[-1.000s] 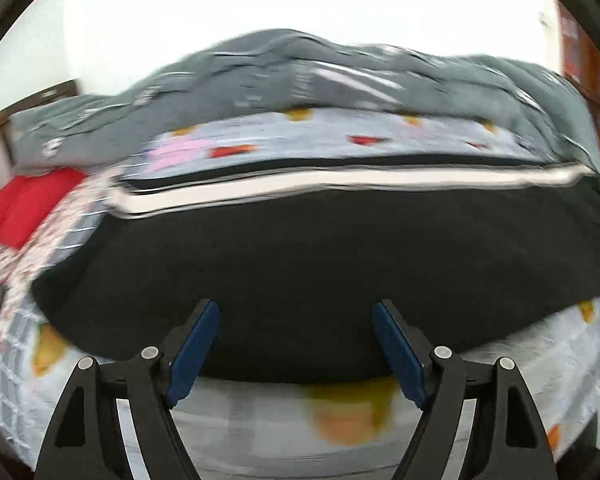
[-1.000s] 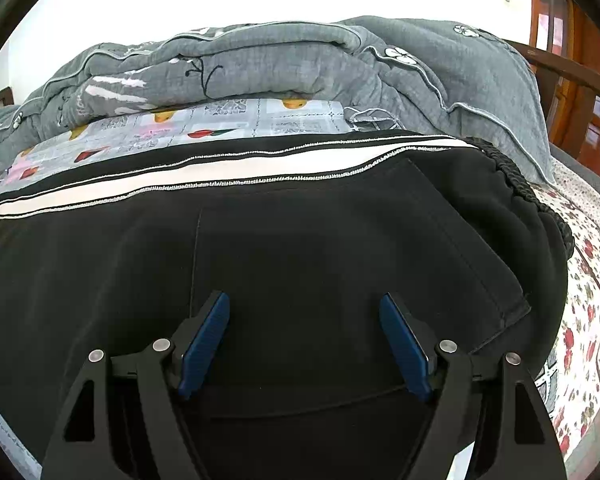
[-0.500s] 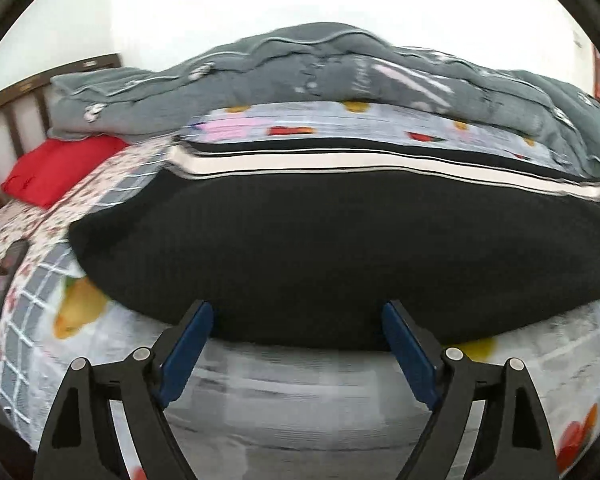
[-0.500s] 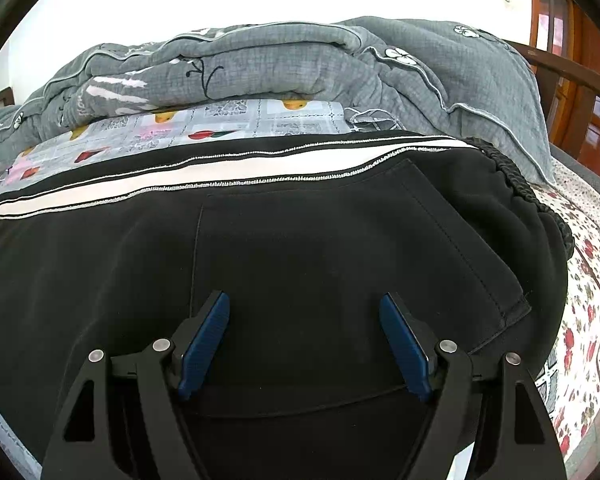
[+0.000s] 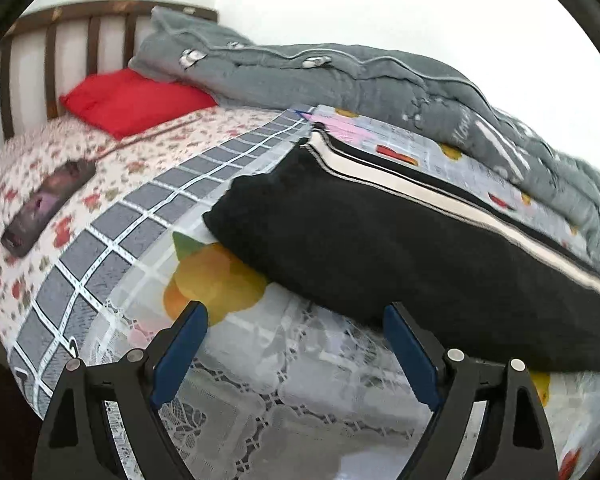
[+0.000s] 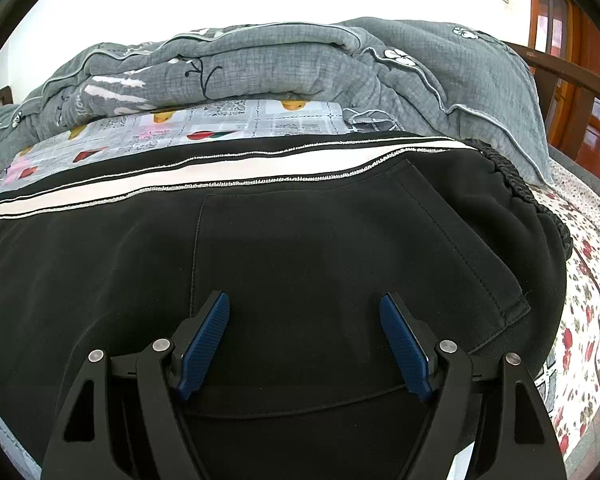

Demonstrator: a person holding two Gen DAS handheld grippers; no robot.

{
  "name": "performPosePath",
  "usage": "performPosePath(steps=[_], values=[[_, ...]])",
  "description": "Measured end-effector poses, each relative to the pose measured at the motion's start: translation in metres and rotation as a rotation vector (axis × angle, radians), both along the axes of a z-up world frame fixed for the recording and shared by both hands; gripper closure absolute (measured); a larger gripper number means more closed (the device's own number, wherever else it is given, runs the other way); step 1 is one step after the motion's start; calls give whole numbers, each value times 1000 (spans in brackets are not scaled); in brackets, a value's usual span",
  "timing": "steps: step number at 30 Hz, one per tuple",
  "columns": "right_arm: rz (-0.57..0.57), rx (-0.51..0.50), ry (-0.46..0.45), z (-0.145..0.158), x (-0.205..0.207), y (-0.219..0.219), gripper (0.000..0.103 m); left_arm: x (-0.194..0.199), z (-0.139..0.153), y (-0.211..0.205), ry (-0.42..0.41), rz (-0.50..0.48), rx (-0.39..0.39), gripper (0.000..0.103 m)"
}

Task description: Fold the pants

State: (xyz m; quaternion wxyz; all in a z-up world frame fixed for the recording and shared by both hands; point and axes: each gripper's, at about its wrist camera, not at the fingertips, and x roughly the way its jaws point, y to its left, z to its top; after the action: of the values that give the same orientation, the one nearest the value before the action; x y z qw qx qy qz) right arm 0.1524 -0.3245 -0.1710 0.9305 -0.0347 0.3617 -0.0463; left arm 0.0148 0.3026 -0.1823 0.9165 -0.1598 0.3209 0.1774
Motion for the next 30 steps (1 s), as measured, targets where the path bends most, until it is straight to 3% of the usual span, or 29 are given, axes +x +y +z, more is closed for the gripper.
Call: performPosePath(steps=[4,10,13,15,16,18,20,24,27,30], values=[[1,0,0,0,0,0,27,14,-1,16,-39,28,-115,15],[3,2,-6,1,0,-2,27,51,-3,39,-41,95,-190,20],[21,4,2,4,-1,-4,27,61,-2,48,-17,149,-201,41],[31,14,18,8,-1,-6,27,62,-1,53,-10,167,-220,60],[32,29,29,12,-3,-8,27,61,0,54,-3,174,-221,77],[38,46,34,17,-9,-10,27,61,4,54,14,169,-218,88],[46,47,25,22,-16,-11,27,61,17,47,-3,179,-187,89],[71,24,-7,34,-28,-11,27,73,60,3,-39,128,-46,90],[86,19,-37,43,-34,-13,28,92,98,-63,-82,6,52,90],[97,53,-53,52,-37,-19,27,113,117,-130,-94,-127,73,90]])
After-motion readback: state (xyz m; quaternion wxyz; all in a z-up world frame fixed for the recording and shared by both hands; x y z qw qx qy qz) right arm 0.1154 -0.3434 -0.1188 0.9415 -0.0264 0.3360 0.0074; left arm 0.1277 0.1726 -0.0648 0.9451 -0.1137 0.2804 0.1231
